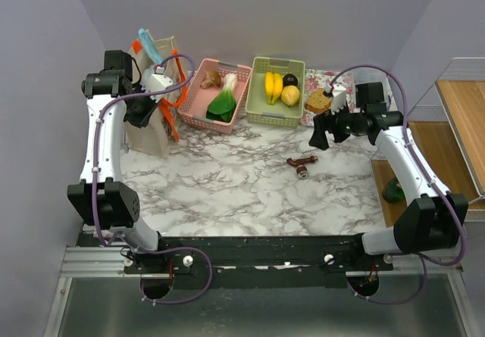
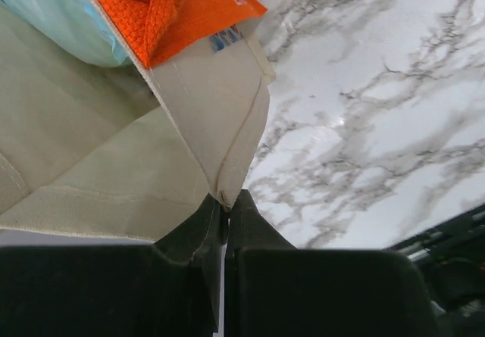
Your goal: Untie the knot of the grocery bags and take out the mixed food
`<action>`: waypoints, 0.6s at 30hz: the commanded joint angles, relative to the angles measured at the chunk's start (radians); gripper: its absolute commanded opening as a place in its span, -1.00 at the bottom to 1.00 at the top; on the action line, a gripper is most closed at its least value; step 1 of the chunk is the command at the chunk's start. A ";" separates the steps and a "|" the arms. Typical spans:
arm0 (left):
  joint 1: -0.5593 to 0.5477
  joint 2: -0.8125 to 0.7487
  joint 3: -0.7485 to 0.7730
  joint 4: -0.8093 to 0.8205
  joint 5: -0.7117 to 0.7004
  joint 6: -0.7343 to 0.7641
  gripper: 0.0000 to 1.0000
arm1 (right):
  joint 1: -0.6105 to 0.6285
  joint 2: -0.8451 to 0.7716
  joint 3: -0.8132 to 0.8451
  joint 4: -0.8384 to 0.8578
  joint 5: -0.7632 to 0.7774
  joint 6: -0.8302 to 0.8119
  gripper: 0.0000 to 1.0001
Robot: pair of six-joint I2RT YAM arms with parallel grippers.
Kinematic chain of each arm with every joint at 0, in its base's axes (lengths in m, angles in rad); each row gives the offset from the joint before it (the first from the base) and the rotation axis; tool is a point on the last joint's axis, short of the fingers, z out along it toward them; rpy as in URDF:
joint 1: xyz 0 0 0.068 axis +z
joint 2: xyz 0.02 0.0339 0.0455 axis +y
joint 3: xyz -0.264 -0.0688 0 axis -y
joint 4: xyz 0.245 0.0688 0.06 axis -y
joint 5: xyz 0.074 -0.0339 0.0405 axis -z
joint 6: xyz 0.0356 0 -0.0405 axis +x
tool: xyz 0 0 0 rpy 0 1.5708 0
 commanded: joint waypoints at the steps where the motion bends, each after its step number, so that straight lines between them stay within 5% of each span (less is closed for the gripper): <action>1: 0.001 -0.144 -0.059 -0.161 0.064 -0.186 -1.00 | -0.001 0.042 0.029 0.000 -0.051 0.003 1.00; 13: 0.001 -0.547 -0.448 -0.305 -0.073 -0.263 -0.95 | -0.002 0.049 0.029 0.015 -0.093 0.006 1.00; 14: 0.001 -0.568 -0.454 -0.306 -0.074 -0.263 -0.69 | -0.002 0.052 0.030 0.014 -0.097 0.005 1.00; 17: 0.001 -0.614 -0.325 -0.308 0.031 -0.252 0.77 | -0.002 0.058 0.040 0.013 -0.103 0.005 1.00; 18: 0.001 -0.607 -0.246 -0.307 0.073 -0.264 0.96 | -0.002 0.060 0.047 0.012 -0.107 0.007 1.00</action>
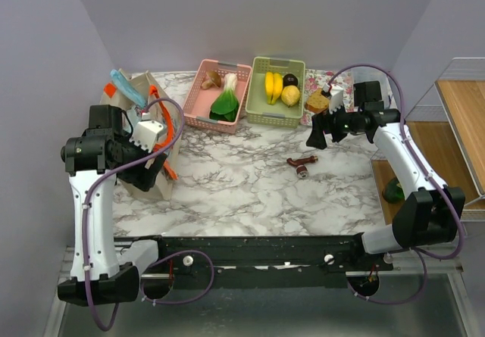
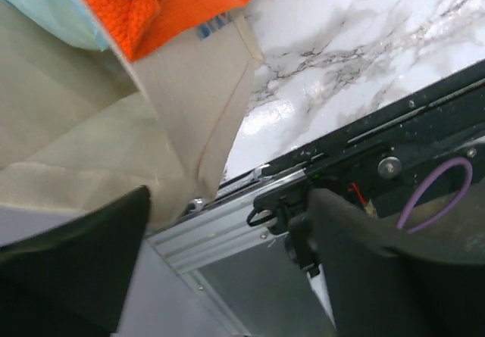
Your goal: Untie the knot of the grocery bags and take out the mixed food
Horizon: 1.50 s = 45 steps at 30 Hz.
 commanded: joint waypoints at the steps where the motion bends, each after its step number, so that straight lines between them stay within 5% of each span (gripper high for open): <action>1: 0.002 -0.011 0.296 -0.107 0.143 -0.050 0.97 | -0.001 0.009 0.043 0.010 -0.048 0.010 1.00; 5: 0.003 0.106 0.649 -0.056 0.183 -0.160 0.97 | -0.002 0.014 0.074 0.004 -0.055 0.017 1.00; 9: 0.009 0.184 0.711 0.115 0.060 -0.233 0.91 | -0.002 0.001 0.080 0.006 -0.049 0.025 1.00; 15: 0.036 0.415 0.777 0.175 -0.021 -0.291 0.35 | -0.002 -0.036 0.051 0.010 -0.036 0.032 1.00; 21: 0.046 0.527 0.607 0.302 0.006 -0.332 0.32 | -0.002 -0.061 0.035 -0.002 -0.002 0.024 1.00; 26: 0.052 0.571 0.408 0.421 -0.024 -0.368 0.58 | -0.002 -0.074 0.028 -0.013 0.027 0.020 1.00; 31: 0.055 0.605 0.233 0.539 -0.065 -0.391 0.63 | -0.002 -0.083 0.016 -0.021 0.044 0.014 1.00; 39: 0.055 0.702 0.173 0.659 -0.105 -0.411 0.95 | -0.002 -0.047 0.025 -0.036 0.042 0.013 1.00; 42: 0.055 0.712 0.166 0.686 -0.102 -0.392 0.67 | -0.001 -0.032 0.030 -0.036 0.043 0.007 1.00; 45: 0.055 0.681 0.176 0.681 -0.089 -0.382 -0.03 | -0.002 -0.021 0.030 -0.029 0.043 0.006 1.00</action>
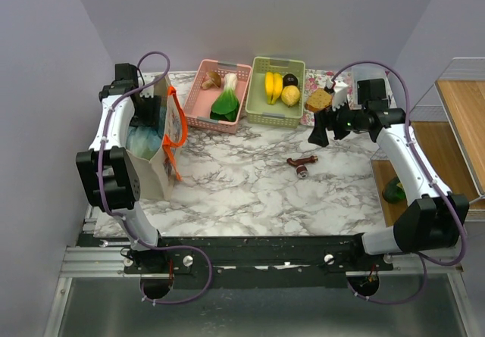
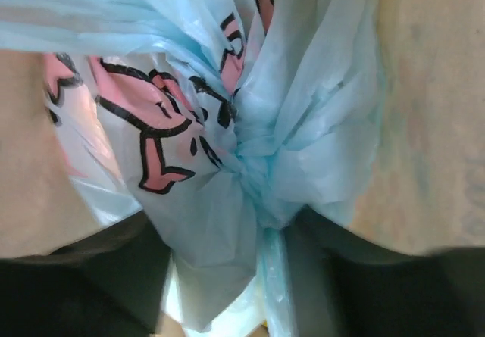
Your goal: Untie the knot of the grocery bags and take out the mixed food
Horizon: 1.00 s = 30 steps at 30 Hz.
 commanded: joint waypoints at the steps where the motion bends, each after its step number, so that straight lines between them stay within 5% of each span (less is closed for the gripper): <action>1: 0.007 -0.048 0.014 0.053 0.009 0.012 -0.40 | -0.002 0.022 0.000 -0.008 0.014 -0.018 0.99; 3: 0.008 -0.105 0.029 0.029 0.006 -0.015 -1.00 | -0.001 0.019 -0.001 -0.003 0.015 -0.018 0.99; 18: 0.059 -0.413 0.403 -0.183 0.142 -0.041 -1.00 | 0.000 0.008 0.032 -0.007 -0.014 -0.042 1.00; 22: 0.041 -0.431 0.567 -0.182 0.355 -0.039 -1.00 | -0.001 0.005 0.056 -0.008 -0.035 -0.023 1.00; 26: -0.110 -0.434 0.649 -0.199 0.426 0.029 -1.00 | -0.001 0.005 0.068 0.005 -0.046 -0.002 1.00; 30: -0.383 -0.460 0.570 -0.225 0.402 0.133 -1.00 | -0.001 -0.001 0.085 0.001 -0.047 0.008 0.99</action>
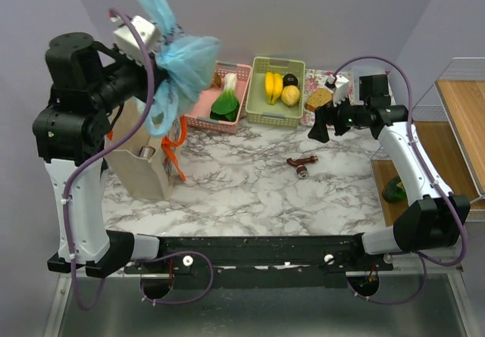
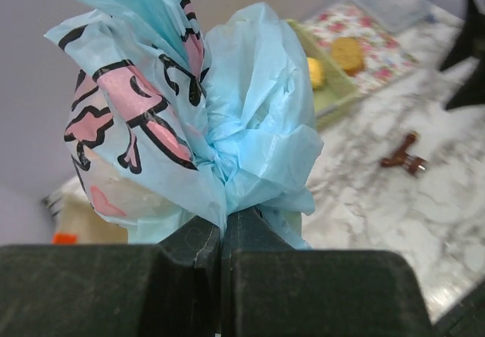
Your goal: Untie the knot of the grocery bags and take out the mixed food
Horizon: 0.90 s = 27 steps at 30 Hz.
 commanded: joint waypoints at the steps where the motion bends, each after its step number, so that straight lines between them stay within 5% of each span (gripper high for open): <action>1: -0.282 -0.036 -0.106 -0.018 0.073 0.140 -1.00 | -0.002 -0.018 0.043 0.002 -0.030 0.020 1.00; 10: -0.702 -0.130 -0.772 0.242 0.014 0.278 -1.00 | -0.002 -0.091 -0.020 -0.017 0.049 -0.011 1.00; 20: -0.736 -0.088 -1.196 0.573 -0.031 0.218 -1.00 | -0.002 -0.210 -0.143 -0.025 0.073 -0.016 1.00; 21: -0.736 -0.085 -1.206 0.570 -0.036 0.225 -0.77 | -0.002 -0.211 -0.147 -0.029 0.064 -0.021 1.00; 23: -0.736 -0.077 -1.198 0.520 -0.034 0.250 0.15 | -0.002 -0.214 -0.156 -0.037 0.033 -0.029 1.00; 24: -0.737 -0.076 -1.181 0.490 -0.038 0.252 0.40 | -0.002 -0.215 -0.162 -0.042 0.010 -0.035 1.00; 27: -0.719 -0.115 -1.124 0.391 -0.021 0.259 0.56 | -0.002 -0.213 -0.178 -0.064 -0.099 -0.056 1.00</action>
